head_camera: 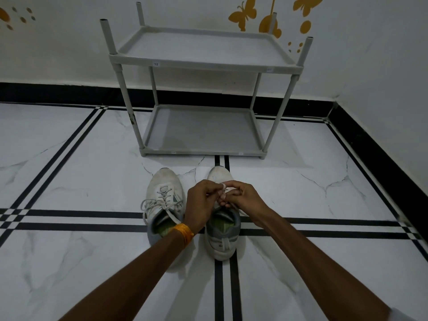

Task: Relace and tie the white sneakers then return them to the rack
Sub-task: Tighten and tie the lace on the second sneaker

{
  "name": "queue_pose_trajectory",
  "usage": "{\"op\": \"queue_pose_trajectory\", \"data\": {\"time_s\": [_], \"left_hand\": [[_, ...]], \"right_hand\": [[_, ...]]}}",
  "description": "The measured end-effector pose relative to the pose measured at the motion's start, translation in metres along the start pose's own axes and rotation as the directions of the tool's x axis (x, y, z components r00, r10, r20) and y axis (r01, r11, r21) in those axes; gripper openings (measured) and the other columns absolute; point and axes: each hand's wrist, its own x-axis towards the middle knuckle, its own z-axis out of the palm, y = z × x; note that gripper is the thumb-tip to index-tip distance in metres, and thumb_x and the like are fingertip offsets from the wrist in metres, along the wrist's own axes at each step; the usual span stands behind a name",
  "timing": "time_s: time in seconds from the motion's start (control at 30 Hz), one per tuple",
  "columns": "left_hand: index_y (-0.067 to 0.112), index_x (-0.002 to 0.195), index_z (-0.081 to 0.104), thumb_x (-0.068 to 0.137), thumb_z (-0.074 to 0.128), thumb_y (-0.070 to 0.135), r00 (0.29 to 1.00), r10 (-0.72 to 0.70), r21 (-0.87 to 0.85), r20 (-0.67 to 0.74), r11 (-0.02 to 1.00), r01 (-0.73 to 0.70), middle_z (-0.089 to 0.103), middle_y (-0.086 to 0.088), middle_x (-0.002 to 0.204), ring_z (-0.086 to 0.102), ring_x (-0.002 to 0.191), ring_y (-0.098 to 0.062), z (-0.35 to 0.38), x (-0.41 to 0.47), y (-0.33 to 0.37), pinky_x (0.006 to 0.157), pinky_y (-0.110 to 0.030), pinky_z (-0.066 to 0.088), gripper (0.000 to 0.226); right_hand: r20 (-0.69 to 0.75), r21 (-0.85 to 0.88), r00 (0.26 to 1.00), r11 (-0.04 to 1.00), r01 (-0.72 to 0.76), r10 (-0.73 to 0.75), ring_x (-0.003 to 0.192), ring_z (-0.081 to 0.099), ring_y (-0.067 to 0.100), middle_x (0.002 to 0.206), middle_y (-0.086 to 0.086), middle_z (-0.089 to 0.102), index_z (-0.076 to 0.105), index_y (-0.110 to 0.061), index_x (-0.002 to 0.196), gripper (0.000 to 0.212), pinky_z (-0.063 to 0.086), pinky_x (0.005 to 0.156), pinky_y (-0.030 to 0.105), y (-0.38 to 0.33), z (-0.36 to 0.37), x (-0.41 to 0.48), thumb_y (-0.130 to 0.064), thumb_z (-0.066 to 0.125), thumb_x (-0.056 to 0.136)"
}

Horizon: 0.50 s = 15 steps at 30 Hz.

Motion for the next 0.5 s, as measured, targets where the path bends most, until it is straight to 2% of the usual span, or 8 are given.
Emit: {"op": "queue_pose_trajectory", "data": {"time_s": [0.07,0.17,0.27,0.33,0.4,0.5], "left_hand": [[0.010,0.097,0.075,0.085,0.069,0.011,0.998,-0.057,-0.066,-0.003,0.996,0.056,0.074,-0.004,0.094,0.067,0.084,-0.005,0.000,0.001,0.001,0.081,-0.012,0.052,0.013],[0.013,0.092,0.068,0.080,0.074,0.012,0.993,-0.117,-0.127,0.026,0.985,0.119,0.074,-0.001,0.087,0.070,0.083,-0.008,0.000,0.004,0.001,0.079,-0.025,0.059,0.013],[0.012,0.089,0.060,0.074,0.080,0.013,0.990,-0.136,-0.149,0.045,0.979,0.141,0.074,-0.002,0.080,0.072,0.076,-0.008,-0.005,0.007,0.002,0.071,-0.023,0.060,0.026],[0.010,0.091,0.057,0.070,0.083,0.014,0.985,-0.162,-0.152,0.063,0.974,0.170,0.075,-0.004,0.076,0.073,0.072,-0.010,-0.008,0.010,0.003,0.070,-0.026,0.060,0.034],[0.009,0.094,0.053,0.065,0.086,0.014,0.975,-0.211,-0.137,0.063,0.966,0.218,0.074,-0.006,0.077,0.072,0.073,-0.015,-0.009,0.014,0.004,0.069,-0.030,0.060,0.043],[0.011,0.103,0.052,0.064,0.087,0.019,0.945,-0.311,-0.127,0.098,0.938,0.322,0.068,-0.010,0.089,0.067,0.082,-0.020,-0.009,0.018,0.002,0.071,-0.035,0.058,0.053]], "right_hand": [[0.013,0.012,1.000,1.000,0.002,-0.003,0.076,0.069,0.020,0.083,0.016,0.073,0.068,-0.008,0.106,0.023,0.059,0.074,0.026,0.000,-0.001,0.000,0.003,0.065,0.086],[0.016,-0.007,1.000,1.000,-0.010,0.010,0.078,0.071,0.023,0.086,0.017,0.074,0.068,-0.012,0.106,0.028,0.060,0.075,0.027,0.000,-0.003,0.000,0.007,0.065,0.085],[0.023,-0.126,1.000,0.992,0.002,0.001,0.083,0.073,0.028,0.090,0.020,0.074,0.066,-0.010,0.110,0.031,0.060,0.079,0.031,-0.003,-0.005,0.003,0.005,0.068,0.083],[0.042,-0.249,0.998,0.967,0.047,-0.038,0.081,0.074,0.025,0.087,0.015,0.076,0.065,-0.009,0.113,0.032,0.060,0.080,0.031,-0.004,-0.004,0.004,0.001,0.070,0.082],[0.044,-0.333,0.997,0.940,0.079,-0.068,0.078,0.074,0.020,0.084,0.010,0.077,0.065,-0.011,0.115,0.033,0.060,0.080,0.030,-0.003,-0.004,0.004,-0.001,0.070,0.083],[0.023,-0.342,0.994,0.934,0.106,-0.104,0.078,0.074,0.019,0.084,0.009,0.076,0.065,-0.014,0.114,0.033,0.060,0.080,0.031,-0.001,-0.005,0.003,-0.002,0.069,0.084]]}}
